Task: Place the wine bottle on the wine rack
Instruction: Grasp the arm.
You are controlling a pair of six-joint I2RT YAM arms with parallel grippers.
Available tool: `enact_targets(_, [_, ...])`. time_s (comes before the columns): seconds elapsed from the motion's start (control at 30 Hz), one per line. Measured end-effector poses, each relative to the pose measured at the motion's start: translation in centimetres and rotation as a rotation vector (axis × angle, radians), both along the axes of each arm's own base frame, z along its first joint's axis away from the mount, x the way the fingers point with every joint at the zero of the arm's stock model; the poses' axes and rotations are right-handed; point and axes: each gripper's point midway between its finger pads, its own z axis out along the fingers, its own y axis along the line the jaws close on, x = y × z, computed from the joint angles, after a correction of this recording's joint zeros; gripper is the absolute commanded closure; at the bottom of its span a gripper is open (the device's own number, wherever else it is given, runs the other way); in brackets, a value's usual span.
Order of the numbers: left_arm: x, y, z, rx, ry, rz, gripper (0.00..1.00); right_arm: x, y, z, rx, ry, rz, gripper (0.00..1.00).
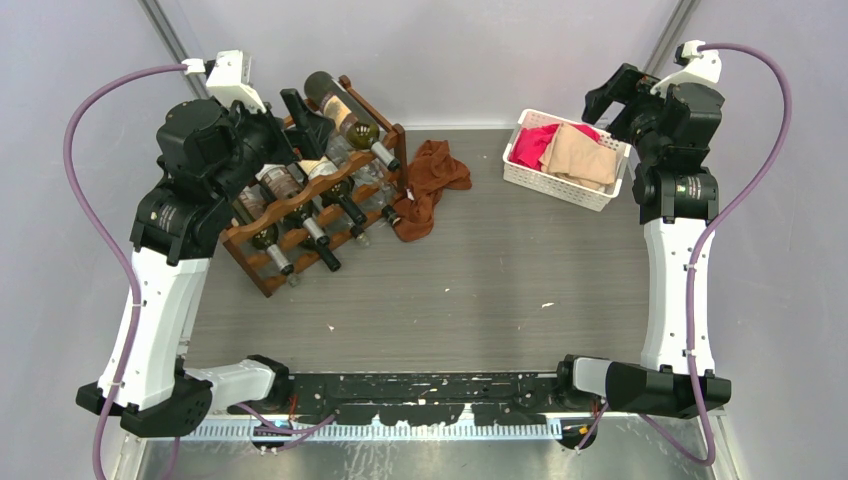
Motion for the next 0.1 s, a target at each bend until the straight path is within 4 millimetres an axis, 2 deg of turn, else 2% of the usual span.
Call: enact_targets(0.1, [0.01, 0.02, 0.00, 0.000, 0.000, 0.001, 0.00, 0.00, -0.01, 0.00, 0.000, 0.000, 0.000, 0.00])
